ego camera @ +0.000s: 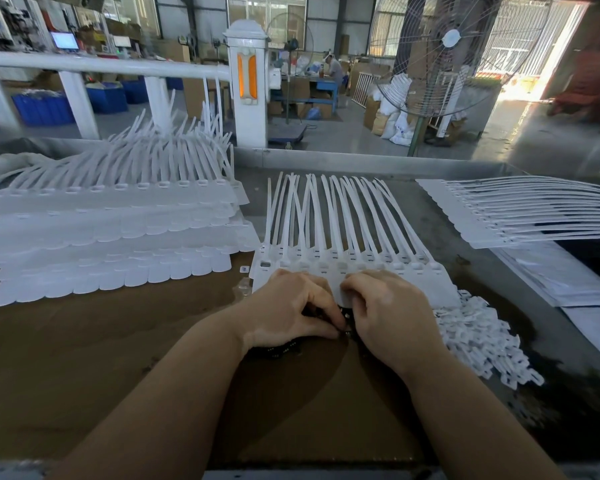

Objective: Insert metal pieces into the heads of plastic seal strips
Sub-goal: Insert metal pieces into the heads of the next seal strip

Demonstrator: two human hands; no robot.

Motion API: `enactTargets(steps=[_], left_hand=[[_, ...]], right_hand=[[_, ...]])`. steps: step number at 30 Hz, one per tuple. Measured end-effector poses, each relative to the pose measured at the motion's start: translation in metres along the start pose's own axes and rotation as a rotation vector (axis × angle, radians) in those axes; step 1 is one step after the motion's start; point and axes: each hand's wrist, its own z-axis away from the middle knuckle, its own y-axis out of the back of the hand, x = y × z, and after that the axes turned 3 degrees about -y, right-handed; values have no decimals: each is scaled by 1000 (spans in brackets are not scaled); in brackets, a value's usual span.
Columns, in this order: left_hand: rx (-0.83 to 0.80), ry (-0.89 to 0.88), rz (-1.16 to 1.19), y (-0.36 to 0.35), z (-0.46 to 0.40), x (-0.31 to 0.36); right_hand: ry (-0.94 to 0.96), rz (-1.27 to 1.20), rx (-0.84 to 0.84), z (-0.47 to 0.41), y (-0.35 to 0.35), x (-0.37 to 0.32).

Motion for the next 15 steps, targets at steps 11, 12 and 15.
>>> enactTargets(steps=[11, 12, 15], left_hand=[[83, 83, 154, 3, 0, 4], [84, 89, 149, 2, 0, 4], [113, 98, 140, 2, -1, 6]], right_hand=[[-4, 3, -8, 1, 1, 0], [-5, 2, -8, 1, 1, 0], [-4, 1, -4, 0, 1, 0]])
